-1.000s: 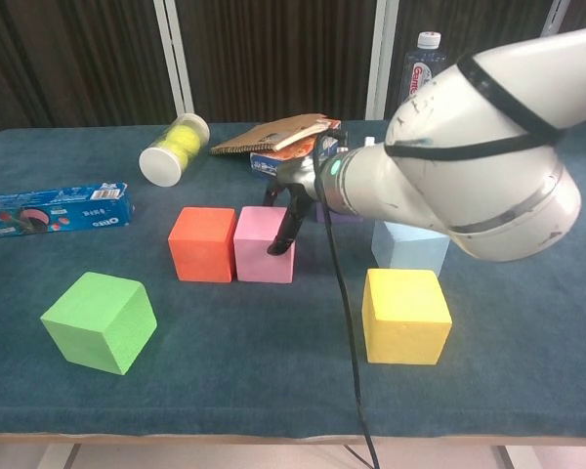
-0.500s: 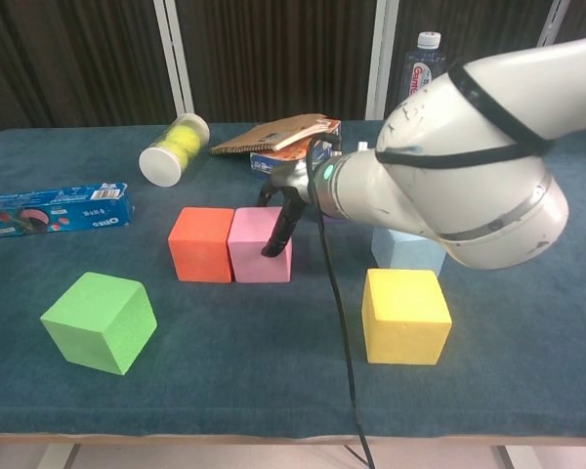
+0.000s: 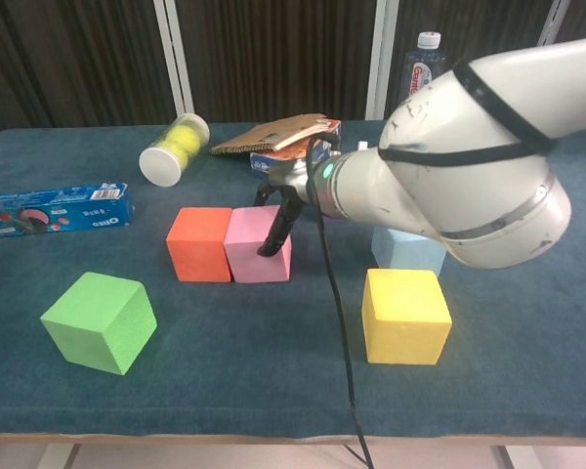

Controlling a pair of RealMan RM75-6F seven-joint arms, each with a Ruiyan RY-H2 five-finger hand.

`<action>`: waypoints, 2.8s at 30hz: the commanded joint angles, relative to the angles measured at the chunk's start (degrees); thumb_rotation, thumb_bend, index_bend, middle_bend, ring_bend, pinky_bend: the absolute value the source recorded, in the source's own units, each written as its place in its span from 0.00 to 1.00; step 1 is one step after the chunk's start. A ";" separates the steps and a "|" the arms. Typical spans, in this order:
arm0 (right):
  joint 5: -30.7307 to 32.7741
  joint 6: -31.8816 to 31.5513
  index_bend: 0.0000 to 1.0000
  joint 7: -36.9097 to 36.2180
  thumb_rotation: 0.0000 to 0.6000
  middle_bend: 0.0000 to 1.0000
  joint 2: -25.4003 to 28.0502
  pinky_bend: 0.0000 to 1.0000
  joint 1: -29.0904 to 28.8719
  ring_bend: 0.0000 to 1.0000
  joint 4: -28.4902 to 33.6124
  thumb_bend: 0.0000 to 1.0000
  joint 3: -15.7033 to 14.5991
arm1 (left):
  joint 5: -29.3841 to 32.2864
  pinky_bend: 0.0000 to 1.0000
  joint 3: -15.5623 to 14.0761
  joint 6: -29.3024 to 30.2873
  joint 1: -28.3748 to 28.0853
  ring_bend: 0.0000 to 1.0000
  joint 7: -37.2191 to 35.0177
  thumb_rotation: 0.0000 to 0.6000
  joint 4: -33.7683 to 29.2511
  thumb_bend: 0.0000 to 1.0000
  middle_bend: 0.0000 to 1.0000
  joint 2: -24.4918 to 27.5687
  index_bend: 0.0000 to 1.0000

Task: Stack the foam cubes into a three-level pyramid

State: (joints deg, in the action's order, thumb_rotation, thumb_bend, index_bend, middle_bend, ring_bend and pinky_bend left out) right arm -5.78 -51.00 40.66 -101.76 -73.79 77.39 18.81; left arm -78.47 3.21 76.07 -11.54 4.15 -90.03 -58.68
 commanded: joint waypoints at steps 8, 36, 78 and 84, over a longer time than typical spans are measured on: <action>-0.84 0.40 0.42 -1.49 1.00 0.00 1.23 0.00 1.25 0.00 1.21 0.20 0.55 | 0.28 0.05 0.12 -0.39 0.05 0.03 0.07 1.00 -0.02 0.01 0.11 0.00 0.19; -1.99 3.83 0.38 -4.49 1.00 0.00 -0.95 0.00 0.79 0.00 -2.79 0.21 0.21 | 0.65 0.05 0.35 -1.26 -0.12 0.03 0.66 1.00 -0.50 0.01 0.11 0.27 0.19; -12.82 -1.19 0.01 -9.84 1.00 0.00 28.23 0.00 14.74 0.00 24.47 0.20 -8.90 | 1.26 0.05 0.37 -1.42 0.68 0.03 -0.67 1.00 0.65 0.01 0.11 0.37 0.19; -15.40 4.42 0.01 -11.75 1.00 0.00 29.35 0.00 16.06 0.00 22.43 0.20 -11.64 | 1.73 0.05 0.34 -2.12 0.27 0.03 1.10 1.00 0.65 0.01 0.11 -0.55 0.19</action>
State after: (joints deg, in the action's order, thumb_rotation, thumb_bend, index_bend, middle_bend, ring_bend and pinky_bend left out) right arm -19.93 -47.93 29.66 -72.97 -58.36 100.55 8.29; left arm -76.85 3.54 74.02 -11.23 5.11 -89.35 -59.12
